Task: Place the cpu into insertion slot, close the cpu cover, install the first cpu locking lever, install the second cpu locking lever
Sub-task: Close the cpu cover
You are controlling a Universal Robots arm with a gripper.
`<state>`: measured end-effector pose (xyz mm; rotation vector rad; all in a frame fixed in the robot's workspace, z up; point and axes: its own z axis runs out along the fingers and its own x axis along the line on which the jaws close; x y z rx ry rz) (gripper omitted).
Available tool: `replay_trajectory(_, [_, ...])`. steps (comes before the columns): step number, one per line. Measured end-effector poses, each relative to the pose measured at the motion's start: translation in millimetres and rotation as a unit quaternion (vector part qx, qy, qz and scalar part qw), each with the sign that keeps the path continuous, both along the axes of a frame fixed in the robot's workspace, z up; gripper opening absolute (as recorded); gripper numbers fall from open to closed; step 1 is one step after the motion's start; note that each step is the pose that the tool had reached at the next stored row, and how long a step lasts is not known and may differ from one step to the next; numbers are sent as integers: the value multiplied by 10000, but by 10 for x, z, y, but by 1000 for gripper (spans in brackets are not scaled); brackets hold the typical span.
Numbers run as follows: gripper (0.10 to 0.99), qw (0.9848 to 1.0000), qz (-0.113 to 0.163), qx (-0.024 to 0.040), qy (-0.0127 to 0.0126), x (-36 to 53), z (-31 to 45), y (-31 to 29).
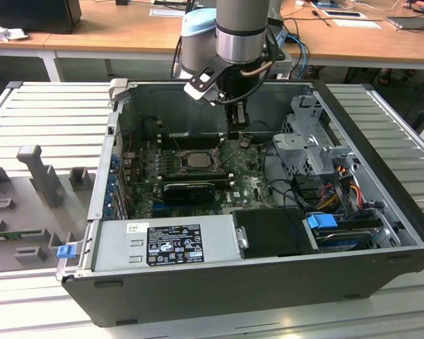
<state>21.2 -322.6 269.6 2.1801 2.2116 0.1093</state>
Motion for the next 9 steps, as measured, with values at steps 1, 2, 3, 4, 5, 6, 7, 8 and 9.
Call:
replay_trajectory(1, [106, 10000, 0, 0, 0, 1, 0, 0])
replay_trajectory(2, [106, 10000, 0, 0, 0, 4, 0, 0])
replay_trajectory(3, [106, 10000, 0, 0, 0, 5, 0, 0])
replay_trajectory(4, [106, 10000, 0, 0, 0, 6, 0, 0])
replay_trajectory(5, [106, 10000, 0, 0, 0, 9, -1, 0])
replay_trajectory(6, [106, 10000, 1, 0, 0, 12, -1, 0])
replay_trajectory(7, [106, 10000, 0, 0, 0, 15, -1, 0])
replay_trajectory(8, [106, 10000, 0, 0, 0, 19, -1, 0])
replay_trajectory(9, [106, 10000, 0, 0, 0, 22, -1, 0])
